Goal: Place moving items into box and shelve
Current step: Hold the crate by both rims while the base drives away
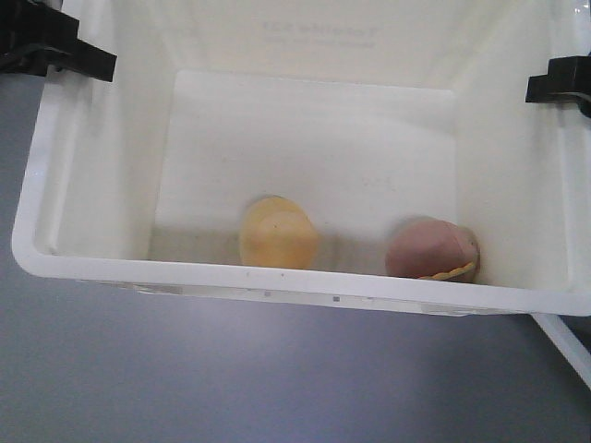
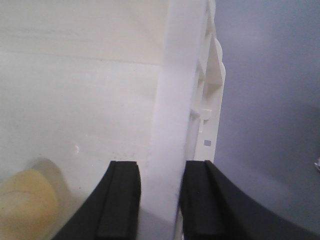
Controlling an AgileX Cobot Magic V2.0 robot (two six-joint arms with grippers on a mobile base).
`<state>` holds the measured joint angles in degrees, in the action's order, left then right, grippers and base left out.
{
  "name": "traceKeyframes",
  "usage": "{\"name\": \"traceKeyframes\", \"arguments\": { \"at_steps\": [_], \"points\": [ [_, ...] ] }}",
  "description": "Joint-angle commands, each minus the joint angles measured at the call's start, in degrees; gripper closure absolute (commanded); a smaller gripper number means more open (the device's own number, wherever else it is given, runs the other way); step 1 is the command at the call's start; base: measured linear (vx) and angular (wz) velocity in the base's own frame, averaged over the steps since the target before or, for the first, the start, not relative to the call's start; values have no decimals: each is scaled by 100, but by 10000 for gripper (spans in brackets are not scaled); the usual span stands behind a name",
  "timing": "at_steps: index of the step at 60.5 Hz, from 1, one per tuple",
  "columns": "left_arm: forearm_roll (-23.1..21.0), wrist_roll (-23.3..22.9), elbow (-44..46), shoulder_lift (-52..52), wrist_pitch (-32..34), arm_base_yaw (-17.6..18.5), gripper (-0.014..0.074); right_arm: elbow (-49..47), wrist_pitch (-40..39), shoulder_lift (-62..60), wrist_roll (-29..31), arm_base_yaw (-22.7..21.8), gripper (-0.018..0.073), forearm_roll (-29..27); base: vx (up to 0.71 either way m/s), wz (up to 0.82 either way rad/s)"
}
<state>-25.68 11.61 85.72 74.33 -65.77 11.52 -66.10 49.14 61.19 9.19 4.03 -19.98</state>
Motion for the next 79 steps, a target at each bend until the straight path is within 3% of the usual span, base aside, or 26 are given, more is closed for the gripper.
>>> {"name": "traceKeyframes", "arguments": {
  "at_steps": [1,52,79],
  "points": [
    [-1079,152,266,-233,475,109,603,-257,-735,-159,115,58,565,-828,-10,97],
    [-1079,152,266,-239,462,109,603,-257,-731,-159,115,58,565,-828,-10,93],
    [-1080,147,266,-239,462,109,603,-257,-731,-159,115,58,565,-828,-7,59]
  ]
}}
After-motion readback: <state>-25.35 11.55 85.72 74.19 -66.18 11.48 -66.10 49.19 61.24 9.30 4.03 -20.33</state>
